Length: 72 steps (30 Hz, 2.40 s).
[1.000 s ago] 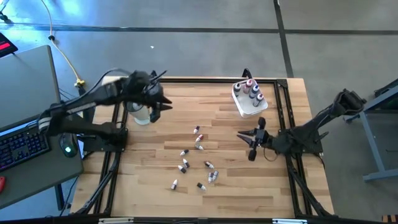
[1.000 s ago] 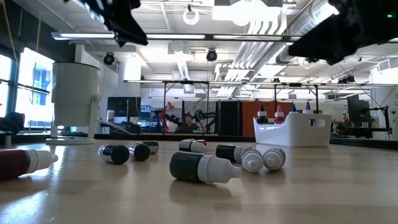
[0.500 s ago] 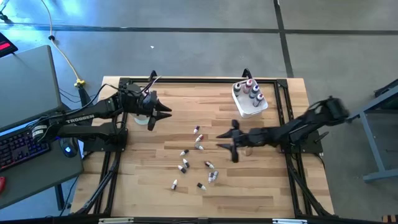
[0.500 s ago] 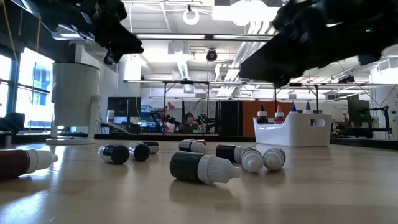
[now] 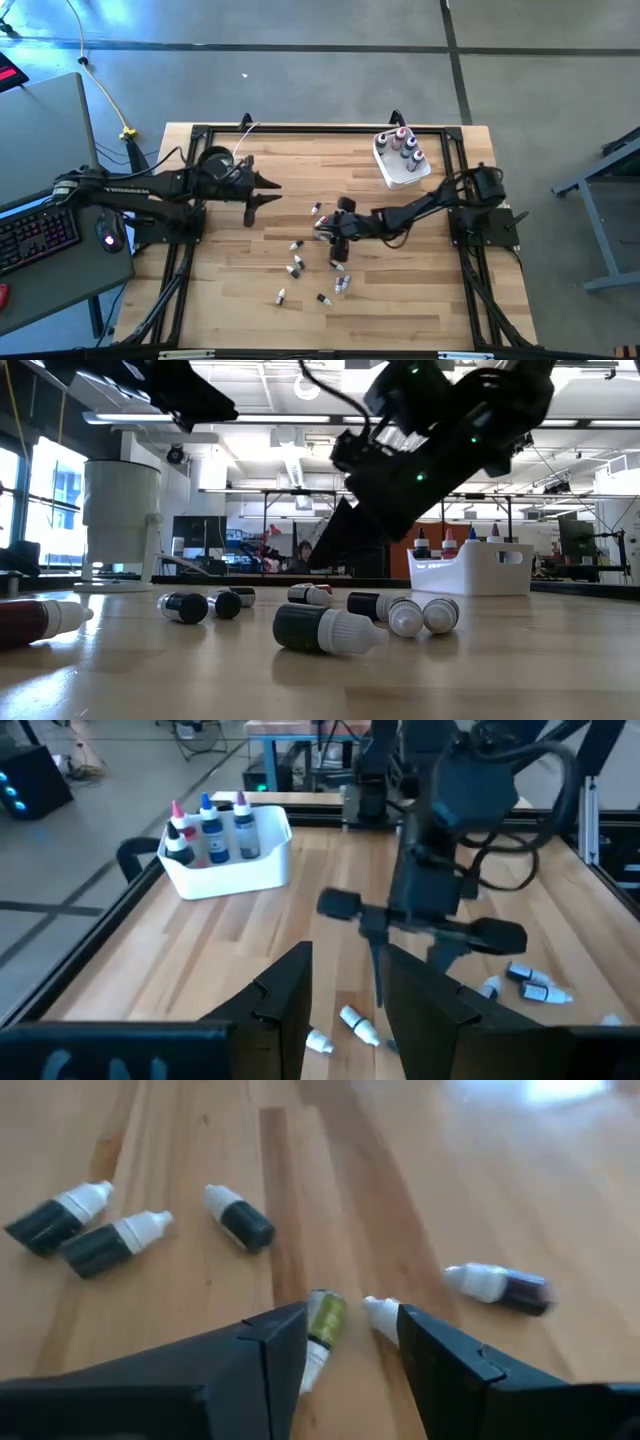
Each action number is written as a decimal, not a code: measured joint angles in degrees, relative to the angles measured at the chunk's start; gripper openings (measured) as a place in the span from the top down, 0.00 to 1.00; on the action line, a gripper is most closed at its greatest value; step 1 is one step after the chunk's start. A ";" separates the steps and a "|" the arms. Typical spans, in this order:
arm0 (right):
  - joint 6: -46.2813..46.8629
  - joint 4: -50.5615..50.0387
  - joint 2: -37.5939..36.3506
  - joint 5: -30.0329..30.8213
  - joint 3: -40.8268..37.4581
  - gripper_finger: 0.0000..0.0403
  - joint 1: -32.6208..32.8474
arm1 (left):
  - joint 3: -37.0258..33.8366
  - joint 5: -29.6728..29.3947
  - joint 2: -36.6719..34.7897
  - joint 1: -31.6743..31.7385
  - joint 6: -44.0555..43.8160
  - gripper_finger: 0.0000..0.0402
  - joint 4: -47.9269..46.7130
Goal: Pick & Place food coloring
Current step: Put the top small green food coloring bottle into the white bin
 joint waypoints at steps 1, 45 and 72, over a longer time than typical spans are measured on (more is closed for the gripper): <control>0.82 0.00 0.66 -1.34 0.61 0.63 -0.18 | 0.00 -0.65 0.00 -0.64 0.00 0.71 0.00; 8.62 -57.37 -32.55 35.80 1.65 0.84 -9.10 | 0.07 -1.15 0.02 -1.61 -2.14 0.71 -0.43; -0.36 -35.15 -34.09 8.62 -15.68 0.74 -35.25 | 0.09 -3.99 6.54 -1.59 -4.57 0.71 -0.10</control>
